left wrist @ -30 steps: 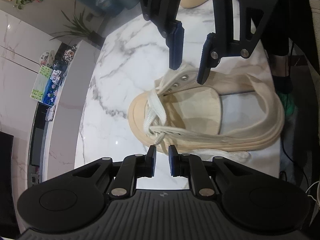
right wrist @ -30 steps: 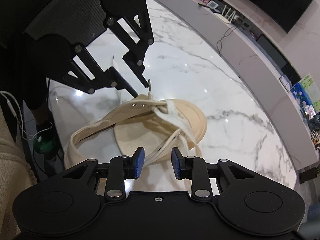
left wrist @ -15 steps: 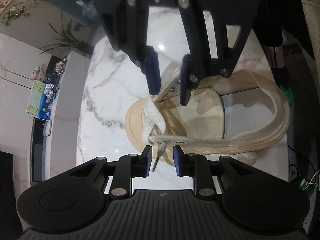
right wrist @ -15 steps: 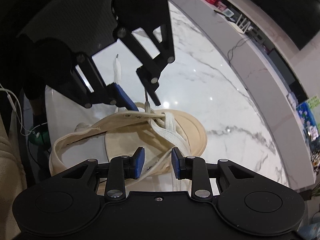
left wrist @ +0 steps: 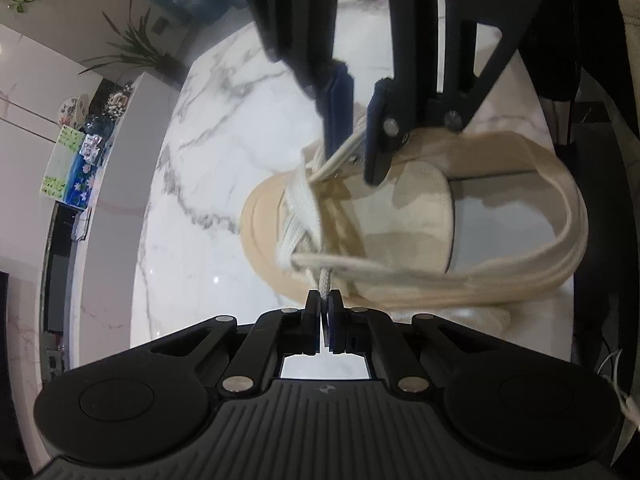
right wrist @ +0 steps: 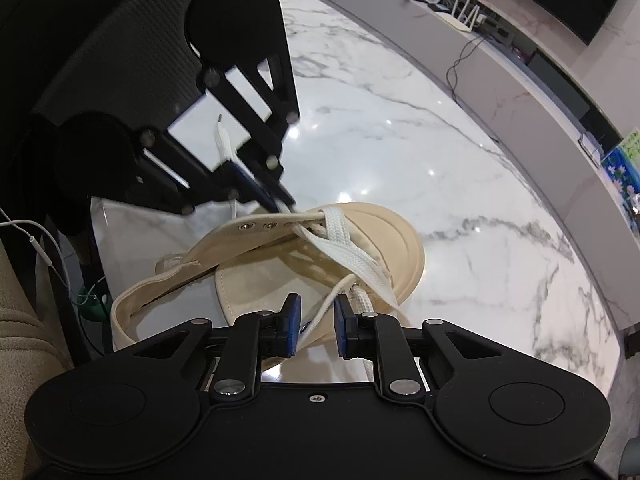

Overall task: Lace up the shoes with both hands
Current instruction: 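Pull the white lace through the eyelet away from the sneaker with the left gripper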

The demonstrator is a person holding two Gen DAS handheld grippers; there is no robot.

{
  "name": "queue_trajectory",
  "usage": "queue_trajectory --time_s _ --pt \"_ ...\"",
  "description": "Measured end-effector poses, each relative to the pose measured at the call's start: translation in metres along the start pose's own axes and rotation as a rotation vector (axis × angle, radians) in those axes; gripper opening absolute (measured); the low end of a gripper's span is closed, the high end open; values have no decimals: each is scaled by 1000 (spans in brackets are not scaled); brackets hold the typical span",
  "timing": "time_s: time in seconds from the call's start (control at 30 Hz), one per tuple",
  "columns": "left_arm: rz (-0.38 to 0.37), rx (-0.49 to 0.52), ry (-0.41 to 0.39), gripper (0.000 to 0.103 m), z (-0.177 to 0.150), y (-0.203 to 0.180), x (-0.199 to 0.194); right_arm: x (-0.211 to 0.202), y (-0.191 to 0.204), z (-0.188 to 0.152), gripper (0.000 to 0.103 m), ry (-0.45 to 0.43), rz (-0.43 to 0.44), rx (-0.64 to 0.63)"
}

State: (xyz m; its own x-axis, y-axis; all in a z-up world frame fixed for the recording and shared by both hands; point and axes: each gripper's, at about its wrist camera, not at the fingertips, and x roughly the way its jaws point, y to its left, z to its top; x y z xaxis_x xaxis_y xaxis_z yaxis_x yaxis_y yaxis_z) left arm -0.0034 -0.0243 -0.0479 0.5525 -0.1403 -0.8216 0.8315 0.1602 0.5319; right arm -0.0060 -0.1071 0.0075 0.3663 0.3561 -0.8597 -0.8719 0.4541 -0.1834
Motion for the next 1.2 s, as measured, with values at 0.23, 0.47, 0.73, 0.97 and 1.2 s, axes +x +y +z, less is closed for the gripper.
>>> queue_trajectory --time_s 0.23,0.47,0.73,0.97,1.2 --pt "61 -74 18 2 -13 11 -35 -8 -4 -5 16 -8 -9 33" --pt "119 -128 -9 2 -16 15 -82 -24 -1 -5 16 -24 -6 62" --pt "111 -301 -68 2 -31 23 -151 -43 13 -10 16 -34 -41 58" --pt "130 -437 -67 2 -58 27 -200 -51 17 -9 16 -42 -63 57" --pt "170 -466 -8 2 -77 30 -227 -56 19 -9 16 -41 -54 59"
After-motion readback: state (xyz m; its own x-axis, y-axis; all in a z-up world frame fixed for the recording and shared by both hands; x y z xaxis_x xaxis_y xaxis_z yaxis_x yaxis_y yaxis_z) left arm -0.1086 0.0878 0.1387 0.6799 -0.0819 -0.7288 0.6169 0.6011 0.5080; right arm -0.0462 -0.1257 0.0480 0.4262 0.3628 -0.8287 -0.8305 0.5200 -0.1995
